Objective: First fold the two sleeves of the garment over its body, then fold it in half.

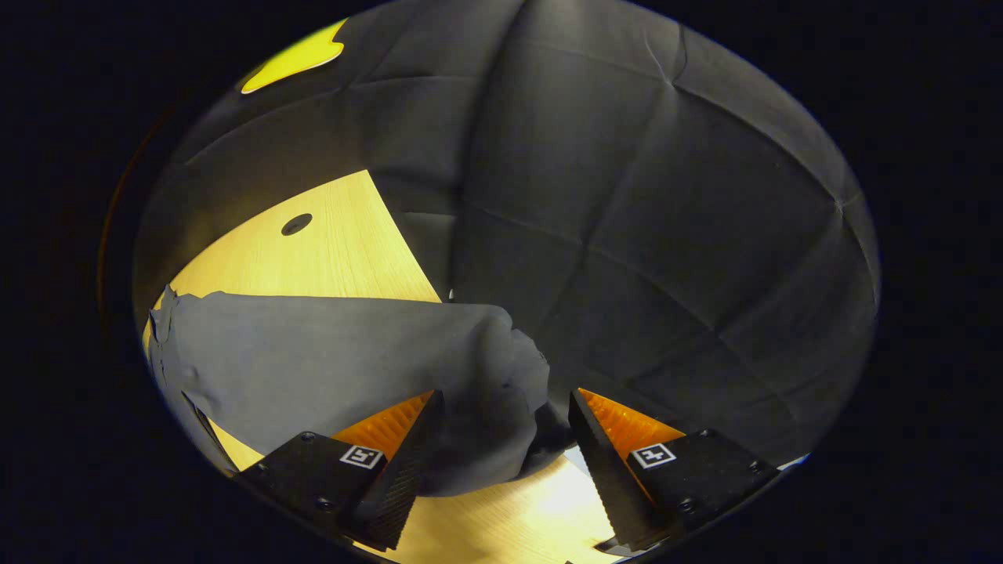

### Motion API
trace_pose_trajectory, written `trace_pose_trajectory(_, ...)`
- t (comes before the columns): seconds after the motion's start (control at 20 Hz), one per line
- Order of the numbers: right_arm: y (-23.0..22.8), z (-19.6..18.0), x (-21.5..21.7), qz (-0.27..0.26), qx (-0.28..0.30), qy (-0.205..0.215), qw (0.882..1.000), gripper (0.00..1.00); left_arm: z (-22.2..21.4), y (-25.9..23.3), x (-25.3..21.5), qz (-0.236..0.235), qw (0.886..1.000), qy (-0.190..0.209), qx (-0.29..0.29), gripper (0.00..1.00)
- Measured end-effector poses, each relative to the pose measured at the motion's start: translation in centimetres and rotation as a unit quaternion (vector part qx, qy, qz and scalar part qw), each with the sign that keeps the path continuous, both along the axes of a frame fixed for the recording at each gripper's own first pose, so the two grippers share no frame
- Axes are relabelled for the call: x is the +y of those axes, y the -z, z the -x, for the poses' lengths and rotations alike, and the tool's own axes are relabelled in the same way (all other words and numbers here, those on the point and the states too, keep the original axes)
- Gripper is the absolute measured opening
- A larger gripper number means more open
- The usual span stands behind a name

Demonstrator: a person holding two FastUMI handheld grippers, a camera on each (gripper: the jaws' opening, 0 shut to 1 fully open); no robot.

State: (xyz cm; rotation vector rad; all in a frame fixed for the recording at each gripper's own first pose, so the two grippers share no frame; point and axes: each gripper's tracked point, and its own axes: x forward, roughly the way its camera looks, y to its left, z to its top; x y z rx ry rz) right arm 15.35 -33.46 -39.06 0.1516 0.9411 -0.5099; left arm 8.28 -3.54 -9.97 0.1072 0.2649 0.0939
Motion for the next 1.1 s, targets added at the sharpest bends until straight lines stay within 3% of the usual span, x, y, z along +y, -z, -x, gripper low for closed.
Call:
trace_pose_trajectory(0.15,0.3,0.0,0.0,-0.013,0.006,0.003,1.000,0.96,-0.3,-0.1,-0.5,-0.004,1.000,0.007,0.001,0.96)
trace_pose_trajectory(0.2,0.4,-0.2,0.2,-0.018,0.004,0.006,1.000,0.90,-0.4,-0.3,-0.7,-0.005,1.000,0.009,0.001,0.96)
trace_pose_trajectory(0.3,0.8,-0.6,0.7,-0.027,0.005,0.007,1.000,0.67,-0.4,-0.5,-0.7,-0.011,1.000,0.012,0.000,0.96)
trace_pose_trajectory(0.35,0.9,-0.4,0.8,-0.031,0.010,0.006,0.999,0.68,-0.4,-0.6,-0.6,-0.013,1.000,0.011,-0.001,0.96)
trace_pose_trajectory(0.4,0.9,-0.5,1.0,-0.033,0.011,0.005,0.999,0.59,-0.3,-0.7,-0.4,-0.013,1.000,0.011,0.000,0.95)
trace_pose_trajectory(0.6,0.9,-0.6,1.8,-0.030,0.029,-0.005,0.999,0.13,-0.1,-0.6,0.6,-0.010,1.000,-0.001,0.004,0.95)
trace_pose_trajectory(0.75,-0.2,-1.1,3.2,-0.068,0.016,-0.017,0.997,0.06,0.0,-0.4,1.4,-0.006,1.000,-0.009,0.007,0.95)
trace_pose_trajectory(1.1,-6.7,-3.8,5.7,-0.025,-0.014,-0.067,0.997,0.06,-0.3,-1.4,4.6,0.023,0.999,-0.025,-0.002,0.96)
